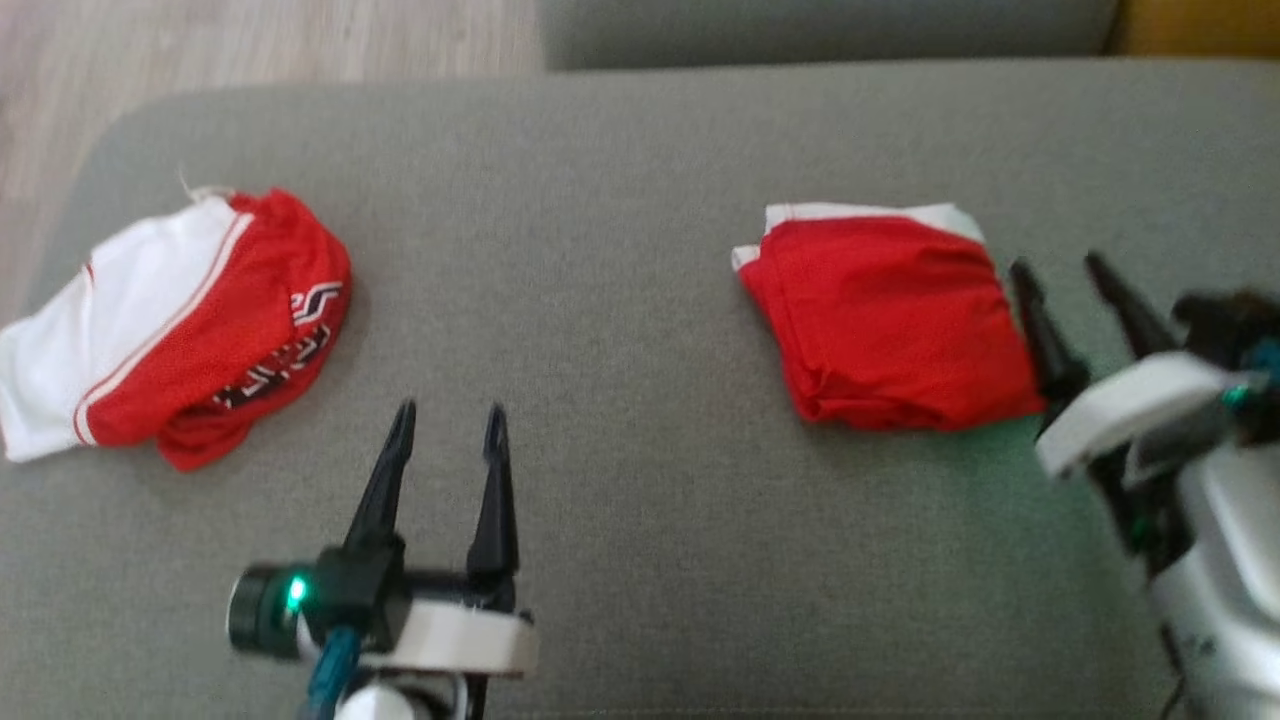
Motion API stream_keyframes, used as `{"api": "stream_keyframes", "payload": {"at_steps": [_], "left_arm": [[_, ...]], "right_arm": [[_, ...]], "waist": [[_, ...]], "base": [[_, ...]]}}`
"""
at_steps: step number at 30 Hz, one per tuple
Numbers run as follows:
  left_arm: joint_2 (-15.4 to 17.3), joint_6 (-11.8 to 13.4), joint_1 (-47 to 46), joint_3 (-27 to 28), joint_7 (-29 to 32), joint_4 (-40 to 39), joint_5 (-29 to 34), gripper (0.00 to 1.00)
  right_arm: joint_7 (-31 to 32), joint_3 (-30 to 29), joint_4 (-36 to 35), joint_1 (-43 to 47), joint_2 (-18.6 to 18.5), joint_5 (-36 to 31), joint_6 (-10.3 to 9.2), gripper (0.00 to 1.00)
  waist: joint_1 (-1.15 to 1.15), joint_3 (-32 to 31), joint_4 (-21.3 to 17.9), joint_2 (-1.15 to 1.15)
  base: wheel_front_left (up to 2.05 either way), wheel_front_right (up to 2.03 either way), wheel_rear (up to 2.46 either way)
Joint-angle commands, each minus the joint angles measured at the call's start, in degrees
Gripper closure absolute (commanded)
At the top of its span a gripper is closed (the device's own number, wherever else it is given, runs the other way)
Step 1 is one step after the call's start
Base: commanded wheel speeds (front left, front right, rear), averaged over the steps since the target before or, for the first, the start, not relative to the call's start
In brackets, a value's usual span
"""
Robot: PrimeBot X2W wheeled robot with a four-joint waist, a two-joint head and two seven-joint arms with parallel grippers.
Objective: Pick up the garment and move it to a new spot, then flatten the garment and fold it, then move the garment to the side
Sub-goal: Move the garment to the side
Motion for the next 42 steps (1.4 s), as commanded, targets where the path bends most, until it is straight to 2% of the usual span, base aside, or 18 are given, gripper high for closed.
{"api": "stream_keyframes", "payload": {"at_steps": [1,8,14,15,16,17,22,27,30,34,38,39,40,42], "left_arm": [[-0.31,0.39,-3.34,1.09,-0.29,-2.01,0.53,0.0],[-0.31,0.92,-7.45,-1.06,-0.29,-0.27,0.42,0.0],[-0.31,1.54,-8.41,-1.94,-0.29,-0.13,0.03,0.0],[-0.31,1.61,-8.66,-2.1,-0.29,-0.09,0.01,0.0],[-0.31,1.69,-8.89,-2.21,-0.29,-0.06,0.01,0.0],[-0.31,1.78,-9.17,-2.32,-0.29,-0.03,0.02,0.0],[-0.31,2.19,-10.83,-2.55,-0.29,-0.42,-0.7,0.0],[-0.31,2.24,-13.05,-3.48,-0.29,-1.02,-1.52,0.0],[-0.31,2.35,-14.86,-4.16,-0.29,-1.29,-1.86,0.0],[-0.31,2.41,-17.21,-4.94,-0.29,-0.44,-1.95,0.0],[-0.31,2.66,-17.79,-5.23,-0.29,0.31,-1.98,0.0],[-0.31,2.72,-17.55,-5.17,-0.29,0.43,-1.88,0.0],[-0.31,2.79,-17.14,-4.98,-0.29,0.55,-1.71,0.0],[-0.31,2.85,-16.1,-4.39,-0.29,0.73,-1.44,0.0]], "right_arm": [[2.17,0.61,-0.2,-3.1,-1.77,1.26,0.37,0.0],[12.9,1.95,8.51,-10.0,-7.16,6.26,0.37,0.0],[15.59,6.76,10.6,-11.37,-8.17,10.89,0.37,0.0],[15.64,7.33,11.16,-11.81,-8.32,11.61,0.37,0.38],[15.66,7.79,11.77,-12.28,-8.41,12.32,0.37,0.87],[15.3,8.05,12.4,-12.84,-8.62,12.76,0.37,1.0],[11.8,7.7,15.21,-16.15,-10.77,12.0,0.37,1.0],[10.04,7.46,15.23,-18.72,-15.73,11.05,0.37,1.0],[9.5,7.01,13.85,-19.97,-18.05,12.72,0.37,1.0],[8.39,8.0,10.84,-20.91,-18.71,14.78,0.37,1.0],[7.2,10.03,8.67,-20.69,-17.18,16.92,0.37,1.0],[6.98,10.55,8.38,-20.39,-16.78,17.49,0.37,0.58],[7.0,11.36,7.97,-20.02,-16.35,18.1,0.37,0.0],[7.63,13.24,7.07,-18.93,-15.52,20.05,0.37,0.0]], "waist": [[-0.02,3.7,0.8,0.0],[-0.02,7.71,2.14,0.0],[-0.02,9.41,2.32,0.0],[-0.02,9.7,2.31,0.0],[-0.02,9.99,2.24,0.0],[-0.02,10.27,2.14,0.0],[-0.02,12.48,0.42,0.0],[-0.02,15.56,-2.69,0.0],[-0.02,17.5,-4.51,0.0],[-0.02,18.51,-5.67,0.0],[-0.02,16.7,-5.35,0.0],[-0.02,15.88,-4.98,0.0],[-0.02,15.14,-4.63,0.0],[-0.02,13.51,-3.73,0.0]], "base": [[0.0,0.0,0.0],[0.0,0.0,0.0],[0.0,0.0,0.0],[0.0,0.0,0.0],[0.0,0.0,0.0],[0.0,0.0,0.0],[0.0,0.0,0.0],[0.0,0.0,0.0],[0.0,0.0,0.0],[0.0,0.0,0.0],[0.0,0.0,0.0],[0.0,0.0,0.0],[0.0,0.0,0.0],[0.0,0.0,0.0]]}}
